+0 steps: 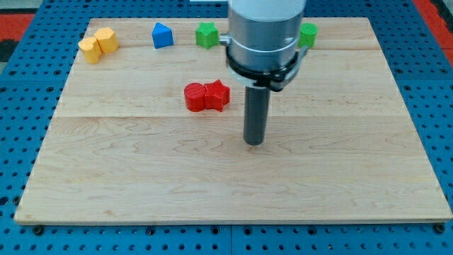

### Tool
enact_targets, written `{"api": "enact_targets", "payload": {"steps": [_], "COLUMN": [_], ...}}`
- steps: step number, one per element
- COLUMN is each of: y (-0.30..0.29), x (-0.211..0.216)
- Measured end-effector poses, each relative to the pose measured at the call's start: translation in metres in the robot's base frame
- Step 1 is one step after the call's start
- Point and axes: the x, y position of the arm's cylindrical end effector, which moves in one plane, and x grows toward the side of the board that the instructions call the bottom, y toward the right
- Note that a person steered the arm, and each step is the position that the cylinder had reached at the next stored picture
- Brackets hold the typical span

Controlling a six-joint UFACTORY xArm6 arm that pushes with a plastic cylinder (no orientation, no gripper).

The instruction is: Slide the blue cube towards bottom center

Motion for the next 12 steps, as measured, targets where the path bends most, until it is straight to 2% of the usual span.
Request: {"api": "enact_targets", "payload": {"steps": [2,4,6,8,10,12], "y": [0.044,0.044,0.037,0.034,0.078,0.06], "x": [-0.002,0.001,-0.02,-0.142,-0.209,-0.273]}}
